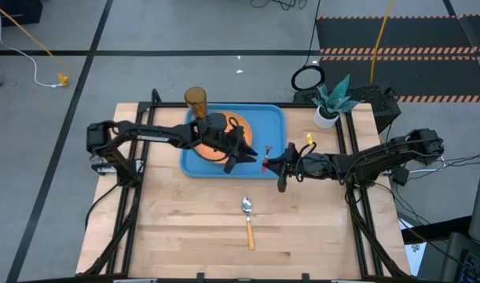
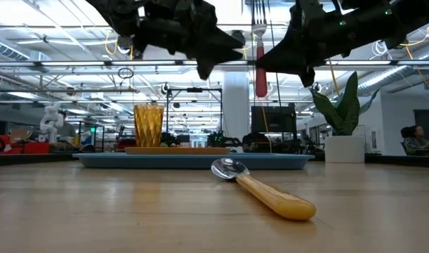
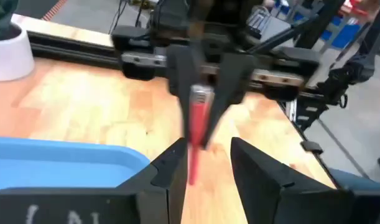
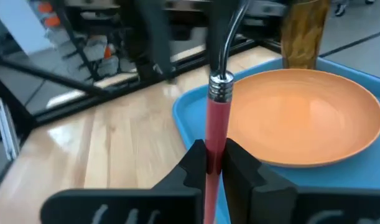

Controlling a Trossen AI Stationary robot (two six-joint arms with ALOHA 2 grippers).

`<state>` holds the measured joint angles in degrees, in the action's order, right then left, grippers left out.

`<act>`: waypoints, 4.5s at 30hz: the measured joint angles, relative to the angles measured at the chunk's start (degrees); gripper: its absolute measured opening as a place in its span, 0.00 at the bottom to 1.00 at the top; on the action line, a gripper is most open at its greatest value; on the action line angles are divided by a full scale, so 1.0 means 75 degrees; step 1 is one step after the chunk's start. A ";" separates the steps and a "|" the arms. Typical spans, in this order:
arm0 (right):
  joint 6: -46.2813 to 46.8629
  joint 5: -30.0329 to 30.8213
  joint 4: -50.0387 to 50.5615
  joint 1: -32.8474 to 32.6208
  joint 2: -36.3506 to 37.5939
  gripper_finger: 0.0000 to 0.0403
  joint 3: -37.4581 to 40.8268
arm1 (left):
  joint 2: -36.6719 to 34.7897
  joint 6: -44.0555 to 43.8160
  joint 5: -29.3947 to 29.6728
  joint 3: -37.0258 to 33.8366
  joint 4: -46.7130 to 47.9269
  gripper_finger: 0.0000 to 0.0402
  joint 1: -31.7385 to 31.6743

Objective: Pick and place plate/cup/fork/spoon on tray
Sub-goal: Put the pink fork on the right side of the orange plate

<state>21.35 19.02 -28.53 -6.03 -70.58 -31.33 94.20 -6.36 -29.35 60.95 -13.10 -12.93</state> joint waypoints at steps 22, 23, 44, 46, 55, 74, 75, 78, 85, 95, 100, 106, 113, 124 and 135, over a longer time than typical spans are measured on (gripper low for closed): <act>0.2965 -0.2588 0.0276 0.2556 -0.0589 0.04 0.0000 | -0.1776 0.1243 0.2586 0.0002 0.2132 0.32 0.1863; 0.3229 -0.2640 0.0291 0.2664 -0.0702 0.04 0.0000 | -0.1776 0.1262 0.2599 0.0002 0.2132 0.32 0.1896; 0.3614 -0.4341 0.2992 0.4413 -0.3108 0.04 -0.2285 | -0.1773 0.1469 0.2741 0.0002 0.1537 0.32 0.1942; 0.3674 -0.4575 0.3043 0.4553 -0.3252 0.04 -0.2358 | -0.1773 0.1563 0.2741 0.0002 0.1490 0.32 0.1942; 0.4153 -0.5394 0.3025 0.4710 -0.3967 0.04 -0.2366 | -0.1773 0.1643 0.2738 0.0002 0.1434 0.32 0.1936; 0.4060 -0.4751 0.3048 0.4690 -0.3984 0.20 -0.2361 | -0.1773 0.1631 0.2732 0.0002 0.1419 0.32 0.1939; 0.4059 -0.4703 0.3046 0.4690 -0.3984 0.20 -0.2361 | -0.1773 0.1630 0.2735 0.0002 0.1419 0.32 0.1939; 0.4028 -0.4436 0.3042 0.4647 -0.3984 0.20 -0.2359 | -0.1773 0.1619 0.2732 0.0002 0.1422 0.32 0.1939; 0.3655 -0.3668 0.3090 0.4431 -0.3616 0.20 -0.2355 | -0.1773 0.1614 0.2732 0.0002 0.1426 0.32 0.1939; 0.3381 -0.2511 0.3423 0.3939 -0.2853 0.20 -0.2532 | -0.1773 0.1637 0.2729 0.0002 0.1294 0.32 0.1939; 0.2516 -0.1888 0.5589 0.3915 -0.3234 0.20 -0.3664 | -0.1773 0.1533 0.2731 0.0002 0.1276 0.32 0.1940; 0.1670 -0.1925 0.5770 0.3974 -0.3972 0.21 -0.4331 | -0.1773 0.1485 0.2732 0.0002 0.1329 0.32 0.1942; 0.1482 -0.1930 0.5567 0.4017 -0.4460 0.27 -0.4345 | -0.1773 0.1661 0.2732 0.0002 0.1326 0.32 0.1933; 0.1298 -0.1885 0.4910 0.3993 -0.4973 0.28 -0.4351 | -0.1770 0.1812 0.2732 0.0002 0.1536 0.32 0.1927; 0.1509 -0.1547 0.4954 0.3984 -0.5058 0.18 -0.4341 | -0.1770 0.1762 0.2732 0.0002 0.1521 0.32 0.1927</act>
<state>32.67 7.42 8.62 23.85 -108.52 -63.89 80.93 6.85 -8.86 60.97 -1.69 1.52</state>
